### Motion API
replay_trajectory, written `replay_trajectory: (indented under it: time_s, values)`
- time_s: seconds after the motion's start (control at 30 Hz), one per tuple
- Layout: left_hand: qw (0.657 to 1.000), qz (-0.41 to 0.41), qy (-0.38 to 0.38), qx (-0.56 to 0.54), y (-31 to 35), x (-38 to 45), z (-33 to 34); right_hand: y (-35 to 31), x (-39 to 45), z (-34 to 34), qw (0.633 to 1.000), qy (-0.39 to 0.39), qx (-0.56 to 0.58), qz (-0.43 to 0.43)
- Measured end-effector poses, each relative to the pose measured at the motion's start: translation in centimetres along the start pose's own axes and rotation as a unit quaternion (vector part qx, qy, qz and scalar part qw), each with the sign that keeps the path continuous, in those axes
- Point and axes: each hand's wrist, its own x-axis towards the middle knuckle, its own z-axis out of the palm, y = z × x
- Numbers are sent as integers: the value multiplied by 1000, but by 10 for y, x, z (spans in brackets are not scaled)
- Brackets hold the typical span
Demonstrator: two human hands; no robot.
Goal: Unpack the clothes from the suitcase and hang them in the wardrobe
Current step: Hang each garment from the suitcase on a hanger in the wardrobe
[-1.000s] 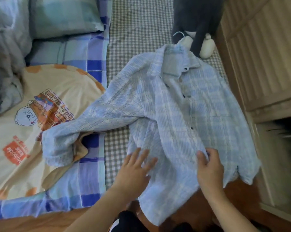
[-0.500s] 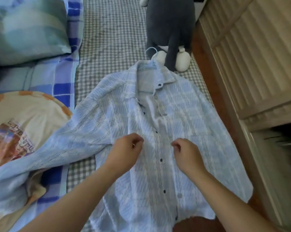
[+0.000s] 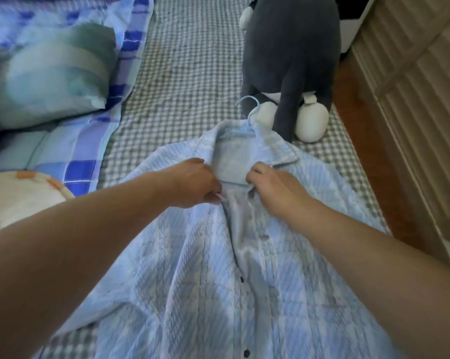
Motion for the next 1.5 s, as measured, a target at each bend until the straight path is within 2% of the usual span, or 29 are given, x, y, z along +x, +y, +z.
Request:
replay_trajectory:
  time_s: [0.07, 0.1, 0.17, 0.27, 0.37, 0.43, 0.5, 0.57, 0.63, 0.73, 0.83, 0.93, 1.1, 1.27, 1.33, 1.4, 1.5]
  values:
    - [998, -20, -55, -29, -10, 3, -13, 9, -6, -10, 1000, 25, 10, 5]
    - [996, -42, -59, -52, -15, 6, -21, 14, -8, -14, 999, 35, 8, 10]
    - [982, -98, -11, -161, -26, 14, -37, 22, -3, -22, 999, 42, 0, 24]
    - [933, -167, 40, -317, -32, 30, -57, 32, 13, -35, 999, 41, 19, 22]
    - [921, -164, -29, -353, -33, 40, -62, 42, 30, -41, 993, 103, -28, -47]
    - [912, -154, -77, -372, -39, 39, -62, 39, 37, -53, 986, 140, 47, -72]
    - [887, -141, -113, -426, -47, 36, -63, 33, 44, -69, 982, 120, 115, -86]
    - [860, -128, -121, -478, -52, 36, -64, 27, 51, -82, 983, 55, 142, -104]
    - [851, -140, -89, -498, -52, 40, -63, 21, 57, -85, 981, 3, 161, -113]
    - [831, -173, -30, -527, -44, 48, -58, 16, 62, -85, 973, -14, 226, -55]
    - [779, -187, -6, -599, -39, 49, -53, 15, 61, -87, 964, -29, 264, -18]
    - [726, -170, -10, -666, -40, 43, -49, 13, 61, -90, 967, -51, 249, -22]
    - [730, -167, -37, -662, -35, 44, -48, 3, 60, -99, 974, -52, 214, -45]
    - [685, -156, -41, -710, -32, 42, -52, 2, 60, -97, 979, -50, 198, -29]
    - [710, -141, -40, -689, -28, 41, -51, -1, 57, -93, 981, -28, 192, -22]
    - [738, -135, -22, -660, -26, 38, -45, -6, 50, -84, 971, 11, 236, 23]
    - [722, -144, 9, -677, -23, 31, -38, -5, 42, -67, 936, 86, 322, 113]
